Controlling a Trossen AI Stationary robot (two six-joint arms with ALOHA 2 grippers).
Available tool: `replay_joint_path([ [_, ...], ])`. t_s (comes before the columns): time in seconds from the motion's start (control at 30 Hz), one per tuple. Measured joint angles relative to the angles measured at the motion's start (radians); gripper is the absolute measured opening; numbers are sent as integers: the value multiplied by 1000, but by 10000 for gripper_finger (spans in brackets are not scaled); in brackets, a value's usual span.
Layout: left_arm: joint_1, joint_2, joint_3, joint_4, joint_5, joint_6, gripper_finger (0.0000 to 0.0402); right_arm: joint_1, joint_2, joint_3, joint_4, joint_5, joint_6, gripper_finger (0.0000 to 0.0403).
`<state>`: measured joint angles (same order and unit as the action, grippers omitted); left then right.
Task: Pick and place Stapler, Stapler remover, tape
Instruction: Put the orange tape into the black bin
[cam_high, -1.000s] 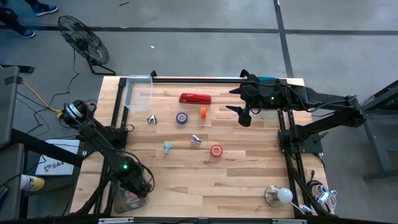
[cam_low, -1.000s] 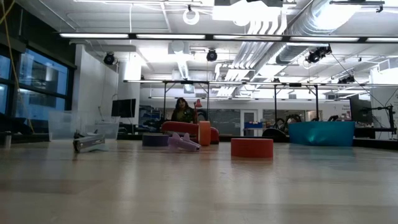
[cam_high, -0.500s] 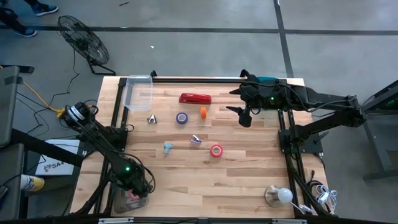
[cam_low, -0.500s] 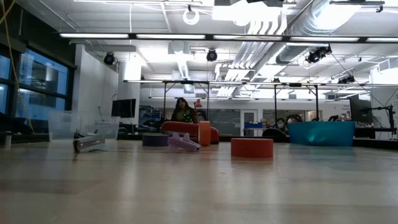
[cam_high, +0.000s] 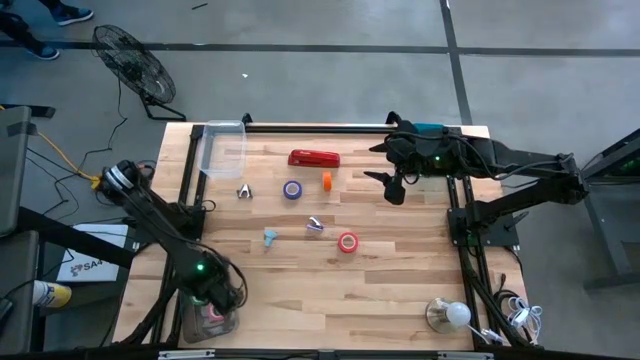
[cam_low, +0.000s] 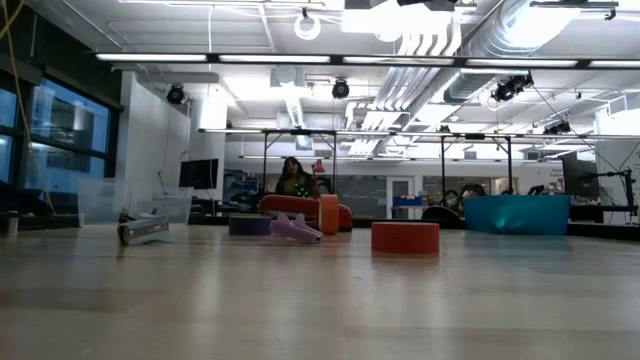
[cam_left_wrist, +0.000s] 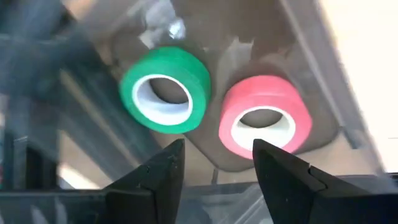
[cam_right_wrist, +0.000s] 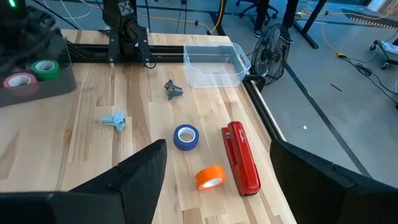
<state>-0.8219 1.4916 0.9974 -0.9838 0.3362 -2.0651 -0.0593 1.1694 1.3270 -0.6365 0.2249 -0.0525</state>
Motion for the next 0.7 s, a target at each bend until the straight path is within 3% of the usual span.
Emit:
replay_joint_path([
  [0.37, 83, -87, 187, -342, -273, 6, 143, 0, 0, 0, -7, 0, -2, 277],
  [0.5, 167, -94, 200, -360, -359, 115, 106, 0, 0, 0, -12, 0, -7, 277],
  [0.7, 322, -92, 199, -314, -386, 384, 28, 0, 0, 0, -12, 0, -8, 277],
])
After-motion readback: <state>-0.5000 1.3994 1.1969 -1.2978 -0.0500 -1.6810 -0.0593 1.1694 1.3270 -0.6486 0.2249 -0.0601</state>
